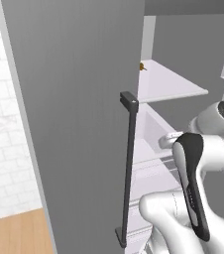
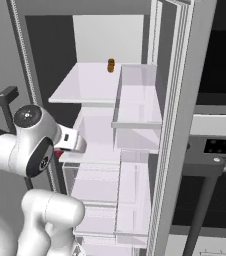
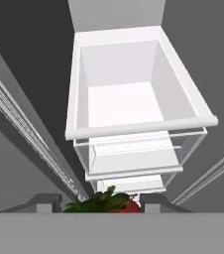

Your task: Take the strawberry from the fridge and place it on top of the pancake, located on the dining counter.

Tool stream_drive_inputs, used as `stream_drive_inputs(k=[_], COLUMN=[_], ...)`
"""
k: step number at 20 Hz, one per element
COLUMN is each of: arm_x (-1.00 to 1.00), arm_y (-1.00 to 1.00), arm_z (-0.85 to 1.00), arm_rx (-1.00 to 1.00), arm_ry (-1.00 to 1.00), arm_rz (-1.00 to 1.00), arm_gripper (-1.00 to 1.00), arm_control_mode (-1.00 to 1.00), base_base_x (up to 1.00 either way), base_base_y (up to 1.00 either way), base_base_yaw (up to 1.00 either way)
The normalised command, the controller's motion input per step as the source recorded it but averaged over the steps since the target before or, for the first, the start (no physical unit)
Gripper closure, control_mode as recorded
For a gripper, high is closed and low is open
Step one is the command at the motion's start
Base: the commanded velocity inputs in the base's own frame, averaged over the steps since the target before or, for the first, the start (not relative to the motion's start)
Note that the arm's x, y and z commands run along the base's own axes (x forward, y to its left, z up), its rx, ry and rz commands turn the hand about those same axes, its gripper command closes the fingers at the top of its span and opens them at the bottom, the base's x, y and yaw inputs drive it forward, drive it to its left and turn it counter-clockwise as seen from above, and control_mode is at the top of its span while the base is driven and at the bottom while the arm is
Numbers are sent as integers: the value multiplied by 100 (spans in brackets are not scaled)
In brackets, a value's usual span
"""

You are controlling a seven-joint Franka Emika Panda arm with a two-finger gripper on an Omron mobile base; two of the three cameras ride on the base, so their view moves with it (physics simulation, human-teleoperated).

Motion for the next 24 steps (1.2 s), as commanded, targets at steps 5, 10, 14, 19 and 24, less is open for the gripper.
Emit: stream_drive_inputs(k=[5,10,14,19,24], arm_x=[-7,0,0,0,0], arm_y=[8,0,0,0,0], arm_z=[-3,0,0,0,0], arm_rx=[0,0,0,0,0], arm_ry=[6,0,0,0,0], arm_rz=[0,0,0,0,0], arm_gripper=[100,100,100,100,100], arm_control_mode=[100,100,100,100,100], base_base_x=[-29,-100,-100,-100,-95], base_base_y=[19,57,49,33,5], base_base_yaw=[0,0,-1,-20,-61])
